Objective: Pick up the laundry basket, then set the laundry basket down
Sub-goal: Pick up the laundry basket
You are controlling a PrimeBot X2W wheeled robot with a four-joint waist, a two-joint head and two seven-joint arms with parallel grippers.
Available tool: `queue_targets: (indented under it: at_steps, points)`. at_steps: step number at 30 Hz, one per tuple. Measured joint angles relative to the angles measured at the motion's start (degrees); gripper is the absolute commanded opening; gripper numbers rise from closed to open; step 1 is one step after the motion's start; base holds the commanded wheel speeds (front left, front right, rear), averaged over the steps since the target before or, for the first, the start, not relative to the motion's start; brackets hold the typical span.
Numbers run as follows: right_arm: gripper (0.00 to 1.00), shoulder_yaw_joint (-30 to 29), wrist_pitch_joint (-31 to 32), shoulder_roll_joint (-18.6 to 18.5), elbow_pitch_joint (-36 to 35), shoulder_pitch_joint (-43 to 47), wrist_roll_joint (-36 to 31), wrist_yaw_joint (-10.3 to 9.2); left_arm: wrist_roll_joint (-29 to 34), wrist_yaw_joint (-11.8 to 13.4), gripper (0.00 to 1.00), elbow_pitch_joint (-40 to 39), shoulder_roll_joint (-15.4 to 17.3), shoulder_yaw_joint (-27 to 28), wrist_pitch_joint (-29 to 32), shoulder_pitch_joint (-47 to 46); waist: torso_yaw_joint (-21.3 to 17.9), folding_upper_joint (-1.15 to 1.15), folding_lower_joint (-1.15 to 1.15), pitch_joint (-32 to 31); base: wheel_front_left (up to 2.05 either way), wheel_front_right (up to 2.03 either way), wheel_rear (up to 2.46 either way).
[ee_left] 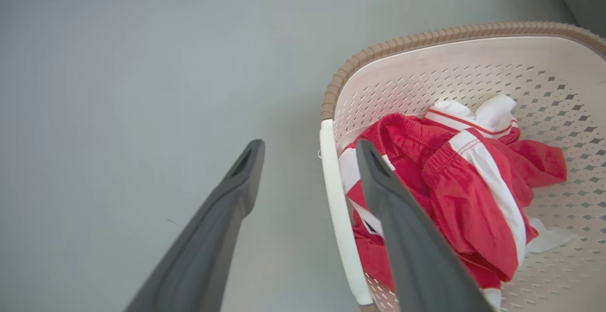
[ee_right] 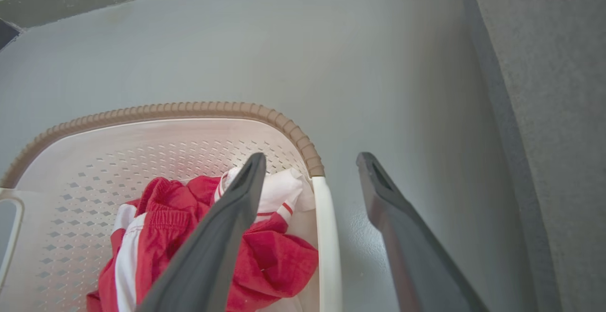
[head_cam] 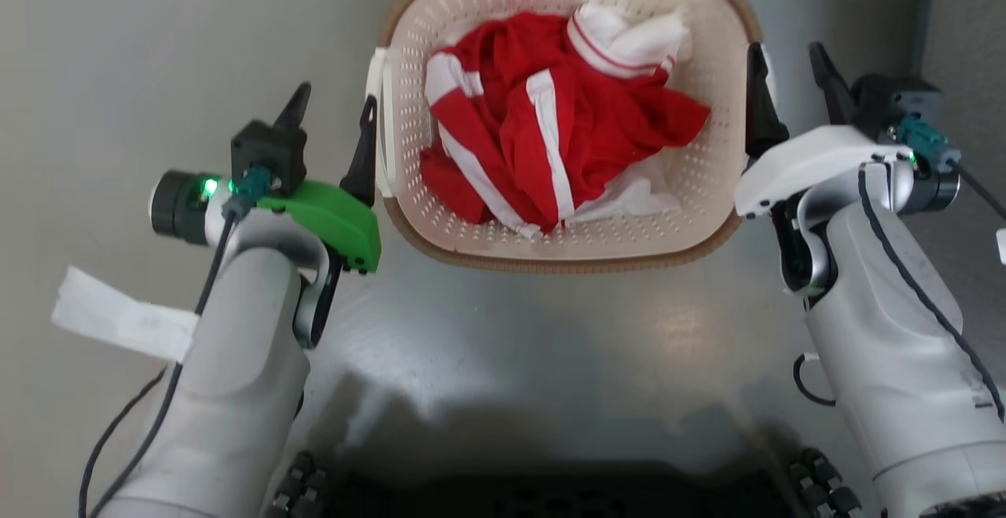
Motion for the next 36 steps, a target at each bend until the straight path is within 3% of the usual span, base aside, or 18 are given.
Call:
queue_targets:
  at_steps: [13,36]
  points:
    - [1.00,-0.19,-0.60,-0.05,5.23,-2.98,0.08,0.08,-2.60,-0.52,1.00,3.90,-0.05,-3.31,-0.78,-3.27,0.50,0.00,0.00,5.38,0.00,0.00,0.00]
    - [1.00,2.54,-1.18,-0.08,13.25,-6.81,0.18,2.59,-6.77,-0.51,1.00,10.77,-0.15,-7.40,-1.11,-6.60,-0.03,0.00,0.00,8.44,0.00,0.00,0.00]
